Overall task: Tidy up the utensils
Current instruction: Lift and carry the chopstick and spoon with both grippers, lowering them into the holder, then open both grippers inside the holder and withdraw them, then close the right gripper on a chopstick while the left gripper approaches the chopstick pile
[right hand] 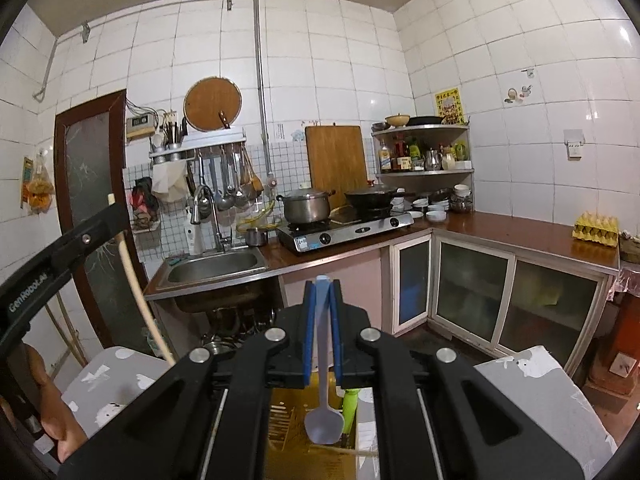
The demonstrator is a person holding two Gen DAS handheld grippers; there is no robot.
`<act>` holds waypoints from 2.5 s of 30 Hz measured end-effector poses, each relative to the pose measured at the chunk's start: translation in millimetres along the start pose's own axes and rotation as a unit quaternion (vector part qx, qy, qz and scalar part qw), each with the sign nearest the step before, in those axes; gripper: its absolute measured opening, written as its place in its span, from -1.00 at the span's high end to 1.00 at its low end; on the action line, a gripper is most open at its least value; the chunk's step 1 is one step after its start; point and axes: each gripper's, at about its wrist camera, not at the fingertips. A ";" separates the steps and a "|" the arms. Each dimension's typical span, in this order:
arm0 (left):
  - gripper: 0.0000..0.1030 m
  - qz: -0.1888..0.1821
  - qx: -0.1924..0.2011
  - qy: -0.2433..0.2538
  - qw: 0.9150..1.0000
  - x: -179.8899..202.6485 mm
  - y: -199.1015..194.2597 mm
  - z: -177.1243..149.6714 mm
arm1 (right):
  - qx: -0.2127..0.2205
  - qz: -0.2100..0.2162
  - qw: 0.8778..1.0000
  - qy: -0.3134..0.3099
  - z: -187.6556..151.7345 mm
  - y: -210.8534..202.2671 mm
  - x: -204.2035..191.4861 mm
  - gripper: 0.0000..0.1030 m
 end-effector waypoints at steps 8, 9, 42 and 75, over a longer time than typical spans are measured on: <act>0.92 0.007 -0.038 -0.018 0.999 -16.3 55.6 -43.0 | -0.031 -0.002 1.000 0.003 -30.0 46.6 8.6 0.86; 0.92 0.008 -0.043 -0.019 0.999 -17.7 59.7 -49.0 | -0.035 -0.004 0.999 0.001 -34.2 51.0 8.9 0.86; -0.90 0.070 -0.129 -0.015 0.989 -72.4 -100.1 -80.4 | -0.165 -0.091 0.981 -0.041 -116.8 -54.3 0.8 -0.28; -0.90 0.116 -0.321 0.013 0.940 -94.6 -109.0 -221.4 | -0.346 -0.069 0.936 0.019 -251.2 -35.7 -47.7 0.81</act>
Point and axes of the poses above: each gripper's, at about its wrist camera, not at the fingertips, and y roughly the way its jaws point, x to its right, z to its top, and after that the axes turned 3 degrees about -y, right-handed
